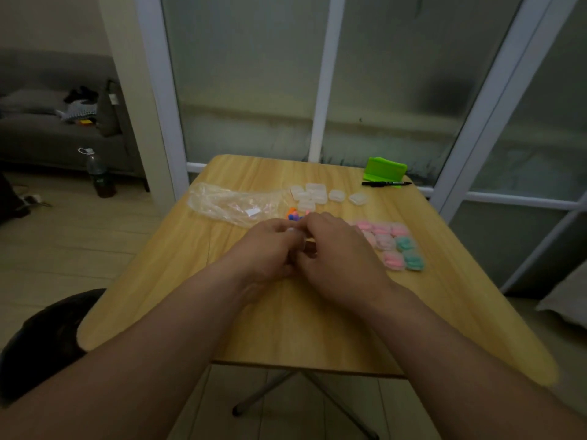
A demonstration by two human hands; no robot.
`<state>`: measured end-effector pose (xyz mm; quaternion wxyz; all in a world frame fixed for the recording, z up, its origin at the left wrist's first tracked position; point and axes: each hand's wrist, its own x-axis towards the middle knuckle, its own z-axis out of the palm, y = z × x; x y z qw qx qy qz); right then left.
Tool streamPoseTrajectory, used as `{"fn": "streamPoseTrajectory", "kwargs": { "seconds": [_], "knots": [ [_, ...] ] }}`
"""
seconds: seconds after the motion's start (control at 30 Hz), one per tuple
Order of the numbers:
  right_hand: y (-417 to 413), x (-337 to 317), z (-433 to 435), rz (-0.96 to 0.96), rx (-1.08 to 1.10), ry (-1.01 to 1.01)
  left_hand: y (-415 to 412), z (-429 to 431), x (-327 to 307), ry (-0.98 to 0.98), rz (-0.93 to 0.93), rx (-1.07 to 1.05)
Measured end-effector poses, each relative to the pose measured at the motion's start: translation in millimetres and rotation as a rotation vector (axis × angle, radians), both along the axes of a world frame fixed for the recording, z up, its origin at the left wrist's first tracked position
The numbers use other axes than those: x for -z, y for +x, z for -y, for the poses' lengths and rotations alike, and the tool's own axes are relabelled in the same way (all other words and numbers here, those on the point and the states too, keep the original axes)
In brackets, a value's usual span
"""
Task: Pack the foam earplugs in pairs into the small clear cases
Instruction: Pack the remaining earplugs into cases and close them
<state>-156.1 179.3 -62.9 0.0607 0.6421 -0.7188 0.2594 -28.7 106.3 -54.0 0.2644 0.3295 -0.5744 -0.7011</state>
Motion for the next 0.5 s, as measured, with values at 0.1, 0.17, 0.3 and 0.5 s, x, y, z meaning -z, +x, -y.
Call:
{"fn": "streamPoseTrajectory", "kwargs": {
  "seconds": [0.1, 0.17, 0.3, 0.5],
  "knots": [
    [-4, -1, -3, 0.029, -0.012, -0.004, -1, -3, -1, -0.014, 0.009, -0.013],
    [-9, -3, -7, 0.064, -0.023, -0.007, -3, -6, -2, -0.026, 0.015, -0.024],
    [-28, -11, -17, 0.138, -0.052, -0.034, -11, -13, -7, -0.010, -0.033, 0.044],
    [-93, -27, -41, 0.297, 0.210, -0.090, -21, -1, -13, 0.075, -0.103, -0.197]
  ]
}}
